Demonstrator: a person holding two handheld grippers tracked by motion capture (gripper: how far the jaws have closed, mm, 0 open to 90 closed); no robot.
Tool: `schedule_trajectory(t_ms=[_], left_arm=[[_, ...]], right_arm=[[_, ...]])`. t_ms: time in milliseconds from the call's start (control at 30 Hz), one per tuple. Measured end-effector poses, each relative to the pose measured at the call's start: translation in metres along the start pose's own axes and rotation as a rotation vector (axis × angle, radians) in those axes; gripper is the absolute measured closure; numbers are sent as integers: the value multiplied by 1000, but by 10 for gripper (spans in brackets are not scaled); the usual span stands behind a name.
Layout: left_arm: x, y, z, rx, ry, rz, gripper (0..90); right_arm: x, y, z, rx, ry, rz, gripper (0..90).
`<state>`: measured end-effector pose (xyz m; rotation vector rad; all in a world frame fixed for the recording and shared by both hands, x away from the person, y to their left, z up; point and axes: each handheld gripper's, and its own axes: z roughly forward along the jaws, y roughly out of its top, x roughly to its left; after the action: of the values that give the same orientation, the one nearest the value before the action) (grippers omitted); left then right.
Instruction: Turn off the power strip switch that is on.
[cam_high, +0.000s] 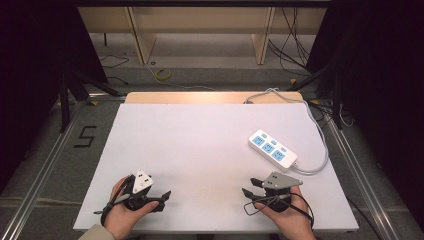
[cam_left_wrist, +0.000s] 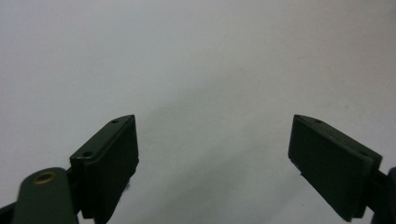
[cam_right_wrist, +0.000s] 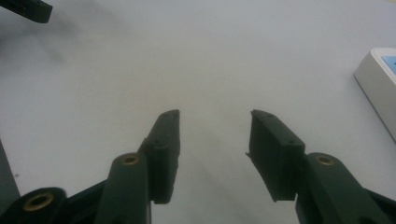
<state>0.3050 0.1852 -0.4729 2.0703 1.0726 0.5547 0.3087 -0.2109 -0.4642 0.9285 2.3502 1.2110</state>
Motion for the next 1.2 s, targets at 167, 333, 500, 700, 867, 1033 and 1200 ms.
schedule_trajectory(t_ms=[167, 333, 500, 700, 867, 1033, 1200], left_arm=[[0, 0, -1, -2, 0, 6, 158], [0, -1, -2, -8, 2, 1, 159], [1, 0, -1, -9, 3, -10, 160], [2, 0, 1, -10, 9, -15, 161], [1, 0, 2, -6, 6, -12, 164], [1, 0, 2, -3, 6, -10, 166], [0, 1, 3, 1, 6, 2, 167]], right_arm=[[-2, 1, -2, 6, -3, -11, 660], [-3, 2, -4, 15, -31, -33, 792], [-4, 4, -7, 24, -83, -52, 900], [-11, 6, -10, 36, -117, -35, 900], [-16, 9, -12, 38, -139, -19, 900], [-21, 11, -13, 43, -151, -11, 900], [-25, 14, -14, 47, -158, 3, 900]])
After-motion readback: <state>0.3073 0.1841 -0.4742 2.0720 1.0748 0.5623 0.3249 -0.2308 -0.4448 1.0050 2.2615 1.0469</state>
